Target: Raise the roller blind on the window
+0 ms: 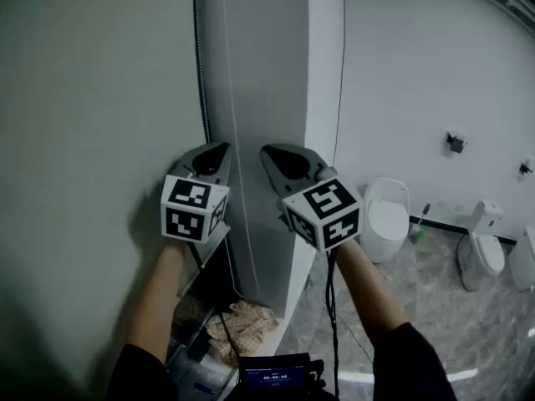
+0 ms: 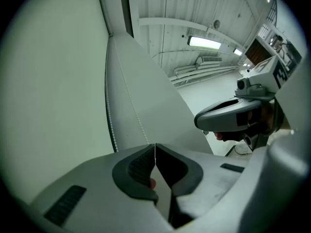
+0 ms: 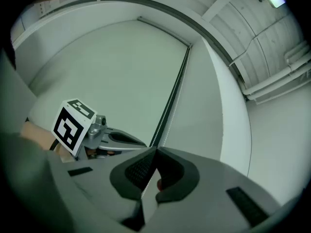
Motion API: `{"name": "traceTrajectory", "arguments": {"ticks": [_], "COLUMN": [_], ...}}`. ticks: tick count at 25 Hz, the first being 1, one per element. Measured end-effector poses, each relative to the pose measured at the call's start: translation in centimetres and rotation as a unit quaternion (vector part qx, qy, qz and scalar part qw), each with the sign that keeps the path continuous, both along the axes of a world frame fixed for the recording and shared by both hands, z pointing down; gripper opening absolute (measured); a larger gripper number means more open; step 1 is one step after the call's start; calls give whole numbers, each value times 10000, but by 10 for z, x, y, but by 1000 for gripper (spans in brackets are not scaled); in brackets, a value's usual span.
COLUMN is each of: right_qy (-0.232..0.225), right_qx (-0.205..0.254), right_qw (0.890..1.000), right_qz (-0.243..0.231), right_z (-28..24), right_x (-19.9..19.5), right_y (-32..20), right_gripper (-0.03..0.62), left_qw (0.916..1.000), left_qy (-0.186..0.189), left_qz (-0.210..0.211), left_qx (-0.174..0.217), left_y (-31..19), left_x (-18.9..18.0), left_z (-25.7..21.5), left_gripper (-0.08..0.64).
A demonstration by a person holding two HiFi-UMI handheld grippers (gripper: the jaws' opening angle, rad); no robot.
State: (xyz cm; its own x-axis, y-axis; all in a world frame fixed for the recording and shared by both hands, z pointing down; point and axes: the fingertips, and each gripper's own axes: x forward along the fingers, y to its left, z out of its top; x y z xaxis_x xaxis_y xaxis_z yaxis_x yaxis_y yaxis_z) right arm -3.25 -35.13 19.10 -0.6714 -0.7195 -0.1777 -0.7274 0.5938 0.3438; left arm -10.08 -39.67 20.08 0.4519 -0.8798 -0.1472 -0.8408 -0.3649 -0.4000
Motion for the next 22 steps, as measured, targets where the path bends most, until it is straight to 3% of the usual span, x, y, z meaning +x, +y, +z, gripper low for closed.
{"name": "traceTrajectory", "arguments": {"ticks": [3,8,13,17,18,22], "right_qy": [-32,-604,-676,-673,-677,-751], "right_qx": [-45,-297,-260,-219,-212,-252], "right_qw": [9998,9972,9965,9969,9969,9964], "right_qz": [201,-312,-411,-346,-332,-312], "right_z": [0,-4,-11,-12,-11,-6], "right_x": [1,2,3,9,14,31], "right_y": [0,1,21,18,19,24], "right_gripper": [9,9,9,9,9,9], "left_qw": [10000,9996,9980,9971,9966,9959], "left_qy": [51,255,511,621,681,803], "left_qz": [31,50,208,-165,-249,-263], "left_qx": [50,126,-302,-397,-379,-332], "left_y": [5,-3,-23,-47,-46,-34], "left_x": [-5,-7,2,4,5,8], "left_z": [-3,-12,-14,-15,-15,-14], "left_gripper": [15,18,71,69,31,9]}}
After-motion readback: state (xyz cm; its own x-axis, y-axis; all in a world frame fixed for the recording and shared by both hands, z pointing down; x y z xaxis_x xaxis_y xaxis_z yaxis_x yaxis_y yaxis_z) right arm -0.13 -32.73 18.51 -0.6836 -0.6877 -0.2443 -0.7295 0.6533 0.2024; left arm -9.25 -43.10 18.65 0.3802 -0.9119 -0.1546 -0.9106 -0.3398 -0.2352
